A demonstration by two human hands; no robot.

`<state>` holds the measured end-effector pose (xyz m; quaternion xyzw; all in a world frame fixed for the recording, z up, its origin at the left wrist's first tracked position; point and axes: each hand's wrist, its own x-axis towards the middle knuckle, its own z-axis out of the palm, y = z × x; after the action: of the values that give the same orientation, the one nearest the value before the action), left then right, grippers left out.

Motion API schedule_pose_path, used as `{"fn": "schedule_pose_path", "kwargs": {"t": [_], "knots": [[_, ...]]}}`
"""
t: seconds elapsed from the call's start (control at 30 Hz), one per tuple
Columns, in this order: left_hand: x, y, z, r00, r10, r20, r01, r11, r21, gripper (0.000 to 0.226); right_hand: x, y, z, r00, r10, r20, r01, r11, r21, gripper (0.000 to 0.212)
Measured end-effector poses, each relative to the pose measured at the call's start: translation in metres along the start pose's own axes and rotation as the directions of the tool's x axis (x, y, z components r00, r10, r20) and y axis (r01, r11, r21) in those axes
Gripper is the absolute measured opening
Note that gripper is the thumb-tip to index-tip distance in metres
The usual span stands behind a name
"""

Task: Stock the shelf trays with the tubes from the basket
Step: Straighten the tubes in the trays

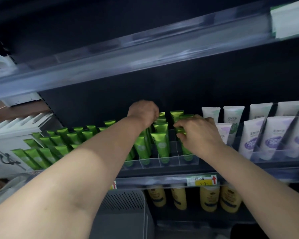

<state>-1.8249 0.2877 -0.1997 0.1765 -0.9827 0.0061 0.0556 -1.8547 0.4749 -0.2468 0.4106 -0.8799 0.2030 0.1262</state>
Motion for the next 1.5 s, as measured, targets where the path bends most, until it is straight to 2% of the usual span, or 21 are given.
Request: {"fn": "schedule_pose_path", "kwargs": {"t": [0.17, 0.27, 0.37, 0.53, 0.6, 0.67, 0.73, 0.8, 0.87, 1.0, 1.17, 1.37, 1.5], "knots": [[-0.001, -0.006, 0.0, 0.999, -0.035, 0.013, 0.035, 0.998, -0.051, 0.009, 0.0, -0.002, -0.001, 1.0, -0.003, 0.012, 0.003, 1.0, -0.002, 0.034], [0.0, -0.008, -0.005, 0.995, -0.074, -0.069, 0.061, 0.983, -0.173, 0.008, 0.002, -0.002, -0.001, 1.0, -0.004, 0.015, 0.004, 1.0, -0.003, 0.033], [0.003, -0.008, -0.009, 0.987, -0.097, -0.132, 0.069, 0.977, -0.203, 0.012, 0.004, -0.002, 0.0, 1.0, -0.005, 0.018, 0.005, 1.0, -0.006, 0.033], [0.014, -0.005, -0.003, 0.995, -0.095, -0.03, 0.09, 0.987, -0.133, 0.021, 0.003, 0.002, 0.003, 1.0, -0.011, 0.018, 0.012, 1.0, -0.026, 0.034], [0.017, -0.004, 0.001, 0.995, -0.093, -0.032, 0.089, 0.988, -0.124, 0.021, 0.003, 0.004, 0.003, 1.0, -0.013, 0.011, 0.013, 0.999, -0.029, 0.034], [0.018, -0.003, 0.003, 0.992, -0.065, -0.107, 0.046, 0.985, -0.166, 0.018, 0.003, 0.006, 0.003, 1.0, -0.014, 0.002, 0.014, 1.0, -0.023, 0.034], [0.012, 0.0, 0.0, 0.981, -0.017, -0.191, -0.038, 0.959, -0.279, 0.01, 0.003, 0.006, 0.003, 1.0, -0.016, -0.003, 0.016, 1.0, -0.022, 0.034], [0.004, 0.001, -0.006, 0.986, 0.058, -0.157, -0.115, 0.917, -0.383, 0.011, 0.002, 0.005, 0.003, 1.0, -0.009, 0.004, 0.009, 1.0, -0.018, 0.034], [-0.005, 0.001, -0.009, 0.992, 0.123, -0.039, -0.127, 0.9, -0.417, 0.013, 0.0, 0.004, 0.002, 1.0, 0.002, 0.018, -0.001, 1.0, -0.025, 0.034], [-0.017, -0.005, -0.009, 0.982, 0.159, 0.106, -0.131, 0.964, -0.23, 0.015, -0.006, 0.002, 0.0, 1.0, 0.005, -0.005, -0.005, 0.998, -0.06, 0.036], [-0.021, -0.001, -0.009, 0.982, 0.176, 0.065, -0.175, 0.984, -0.01, 0.015, -0.004, 0.004, 0.001, 0.999, 0.029, 0.015, -0.027, 0.997, -0.073, 0.04], [-0.024, -0.001, -0.008, 0.985, 0.16, 0.06, -0.161, 0.987, 0.002, 0.015, 0.0, -0.003, 0.008, 0.999, 0.044, 0.026, -0.045, 0.999, 0.025, 0.039], [-0.027, 0.0, -0.012, 0.99, 0.137, 0.039, -0.135, 0.989, -0.065, 0.019, -0.001, -0.003, 0.005, 0.999, 0.022, 0.026, -0.023, 0.998, 0.061, 0.032]]}}
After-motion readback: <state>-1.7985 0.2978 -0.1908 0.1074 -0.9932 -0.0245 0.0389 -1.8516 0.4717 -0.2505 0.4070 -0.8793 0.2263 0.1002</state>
